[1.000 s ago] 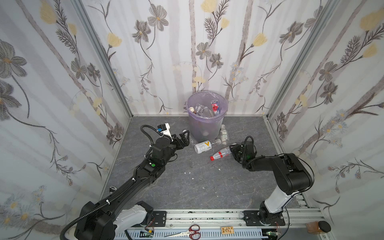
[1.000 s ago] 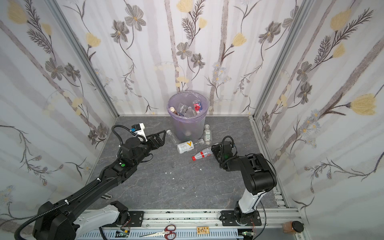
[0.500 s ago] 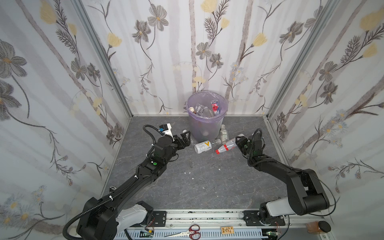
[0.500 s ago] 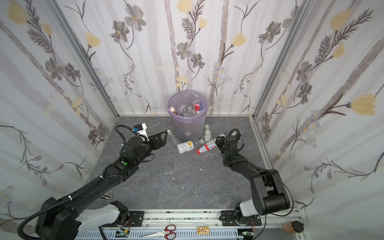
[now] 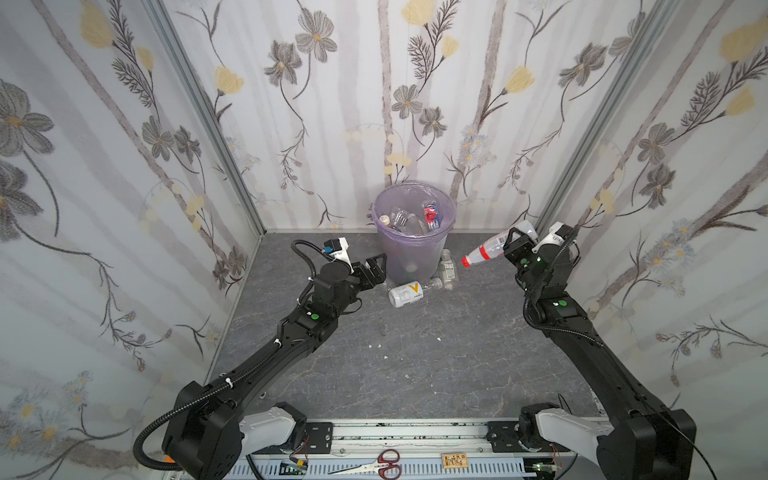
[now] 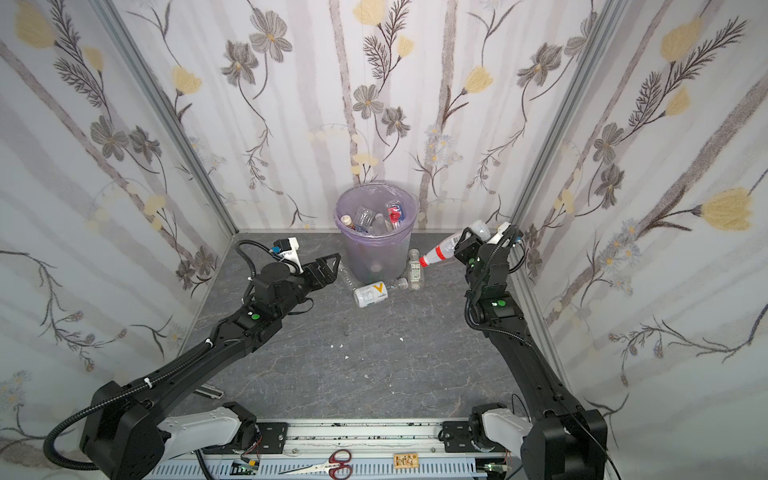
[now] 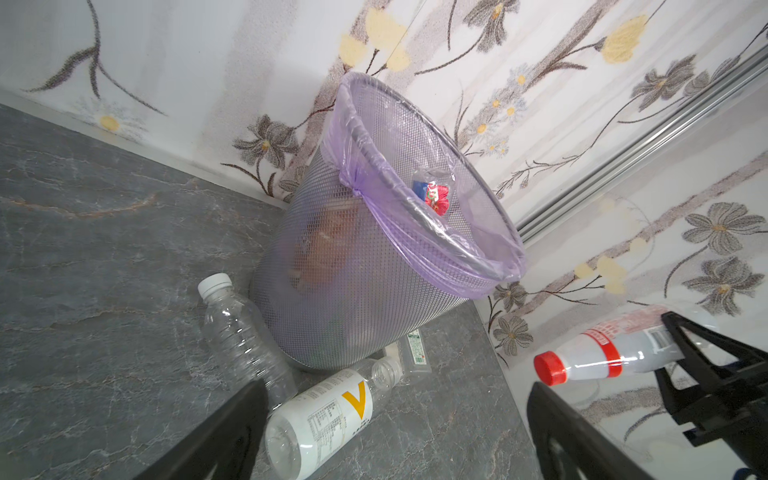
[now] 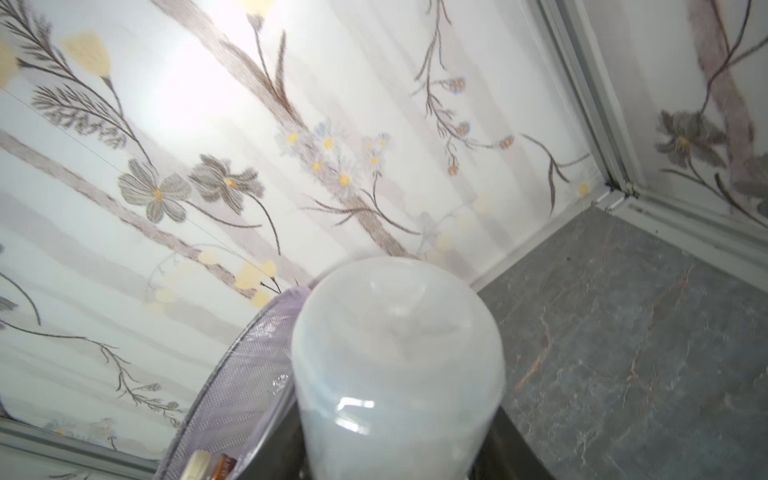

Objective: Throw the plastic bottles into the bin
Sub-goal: 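Lift the red-cap bottle high with the right gripper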

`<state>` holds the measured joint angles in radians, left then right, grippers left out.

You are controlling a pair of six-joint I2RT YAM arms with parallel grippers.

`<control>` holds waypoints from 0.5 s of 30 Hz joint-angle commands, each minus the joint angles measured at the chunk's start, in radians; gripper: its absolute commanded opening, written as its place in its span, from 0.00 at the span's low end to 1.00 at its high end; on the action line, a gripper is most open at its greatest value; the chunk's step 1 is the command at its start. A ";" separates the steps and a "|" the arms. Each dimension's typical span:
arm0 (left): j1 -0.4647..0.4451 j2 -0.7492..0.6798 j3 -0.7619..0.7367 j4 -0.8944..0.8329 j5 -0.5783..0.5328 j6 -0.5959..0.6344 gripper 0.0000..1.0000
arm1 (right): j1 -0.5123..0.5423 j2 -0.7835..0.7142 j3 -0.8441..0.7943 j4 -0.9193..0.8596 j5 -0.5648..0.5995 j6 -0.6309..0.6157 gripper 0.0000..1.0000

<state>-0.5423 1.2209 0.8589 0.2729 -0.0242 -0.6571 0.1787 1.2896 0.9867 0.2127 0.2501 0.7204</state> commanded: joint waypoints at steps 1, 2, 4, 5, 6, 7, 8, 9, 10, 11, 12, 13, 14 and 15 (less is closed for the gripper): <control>-0.001 0.023 0.034 0.001 0.009 -0.013 1.00 | -0.001 -0.017 0.085 0.005 0.080 -0.109 0.48; -0.001 0.032 0.046 -0.003 0.013 -0.015 1.00 | -0.001 -0.019 0.118 0.013 0.091 -0.128 0.48; -0.001 0.034 0.066 -0.009 0.018 -0.016 1.00 | -0.001 -0.017 0.180 0.031 0.099 -0.162 0.48; -0.001 0.056 0.073 -0.010 0.020 -0.016 1.00 | -0.001 -0.014 0.211 0.040 0.102 -0.174 0.48; -0.001 0.061 0.078 -0.013 0.018 -0.016 1.00 | -0.001 -0.007 0.242 0.049 0.103 -0.184 0.48; -0.001 0.061 0.083 -0.015 0.014 -0.018 1.00 | -0.001 -0.001 0.269 0.053 0.104 -0.189 0.47; -0.003 0.060 0.084 -0.018 0.011 -0.018 1.00 | -0.001 0.006 0.296 0.061 0.104 -0.196 0.47; -0.001 0.060 0.084 -0.020 0.008 -0.019 1.00 | -0.001 0.012 0.319 0.070 0.102 -0.203 0.47; -0.001 0.059 0.084 -0.021 0.005 -0.018 1.00 | -0.001 0.015 0.337 0.081 0.101 -0.206 0.47; -0.002 0.057 0.084 -0.026 0.001 -0.018 1.00 | -0.001 0.019 0.355 0.092 0.101 -0.211 0.46; -0.002 0.054 0.084 -0.030 -0.003 -0.016 1.00 | -0.001 0.025 0.372 0.103 0.100 -0.218 0.47; -0.002 0.052 0.084 -0.034 -0.006 -0.014 1.00 | 0.001 0.026 0.389 0.113 0.103 -0.230 0.47; -0.001 0.050 0.086 -0.039 -0.009 -0.012 1.00 | 0.002 0.029 0.408 0.123 0.107 -0.242 0.46; -0.003 0.047 0.087 -0.045 -0.013 -0.008 1.00 | 0.002 0.031 0.426 0.135 0.108 -0.253 0.46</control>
<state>-0.5438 1.2774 0.9352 0.2386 -0.0162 -0.6609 0.1795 1.3132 1.3762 0.2813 0.3477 0.5179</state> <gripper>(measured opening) 0.997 0.462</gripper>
